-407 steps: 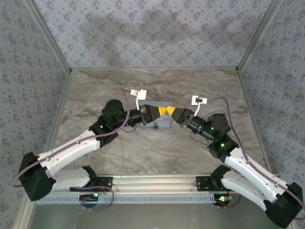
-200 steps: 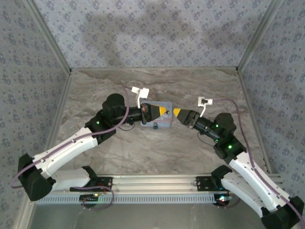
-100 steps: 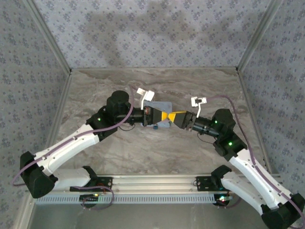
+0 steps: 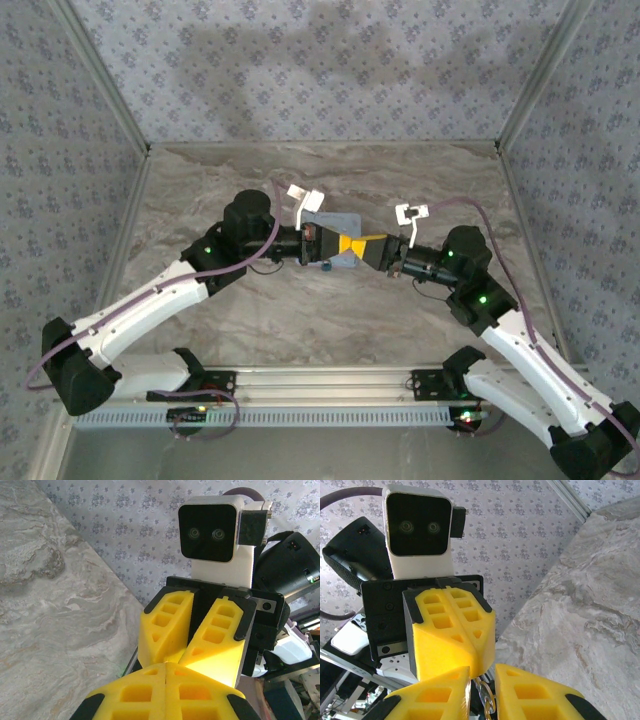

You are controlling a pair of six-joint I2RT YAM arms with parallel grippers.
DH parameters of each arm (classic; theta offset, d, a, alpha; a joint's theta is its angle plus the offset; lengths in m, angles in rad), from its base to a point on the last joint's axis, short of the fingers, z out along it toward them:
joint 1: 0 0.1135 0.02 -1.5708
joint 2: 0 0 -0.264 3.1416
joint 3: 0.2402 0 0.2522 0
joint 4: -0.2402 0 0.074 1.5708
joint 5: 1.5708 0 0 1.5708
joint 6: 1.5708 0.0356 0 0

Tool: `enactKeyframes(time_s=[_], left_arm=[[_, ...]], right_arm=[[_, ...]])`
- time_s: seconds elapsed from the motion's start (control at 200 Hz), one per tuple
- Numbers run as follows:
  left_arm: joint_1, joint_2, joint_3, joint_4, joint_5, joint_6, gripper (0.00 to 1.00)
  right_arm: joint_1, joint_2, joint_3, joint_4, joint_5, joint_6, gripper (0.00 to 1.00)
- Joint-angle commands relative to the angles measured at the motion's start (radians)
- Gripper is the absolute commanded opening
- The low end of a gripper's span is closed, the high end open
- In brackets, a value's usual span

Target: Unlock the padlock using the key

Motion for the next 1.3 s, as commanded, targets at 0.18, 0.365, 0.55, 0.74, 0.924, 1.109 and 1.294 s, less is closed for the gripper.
enactKeyframes(time_s=[0.18, 0.365, 0.55, 0.74, 0.924, 1.109, 1.294], left_arm=[[-0.004, -0.011, 0.035, -0.010, 0.017, 0.026, 0.00], [-0.003, -0.013, 0.037, -0.019, 0.018, 0.030, 0.00], [-0.003, -0.010, 0.045, -0.029, 0.018, 0.039, 0.00], [-0.002, 0.007, 0.044, 0.015, 0.048, 0.021, 0.00], [-0.001, 0.001, 0.036, 0.032, 0.035, 0.012, 0.00], [-0.002, -0.017, 0.020, 0.025, 0.019, 0.013, 0.00], [0.019, -0.070, 0.001, -0.077, -0.100, 0.038, 0.55]], right_arm=[[0.000, -0.005, 0.051, -0.065, -0.039, -0.050, 0.18], [-0.004, 0.006, 0.066, -0.080, -0.060, -0.069, 0.05], [-0.001, 0.011, 0.070, -0.091, -0.081, -0.097, 0.00], [0.023, 0.011, 0.066, -0.093, -0.057, -0.111, 0.00], [0.039, 0.004, 0.063, -0.101, -0.041, -0.121, 0.00], [0.009, -0.027, 0.038, -0.078, -0.008, -0.095, 0.00], [-0.006, -0.022, 0.044, -0.147, 0.036, -0.119, 0.00]])
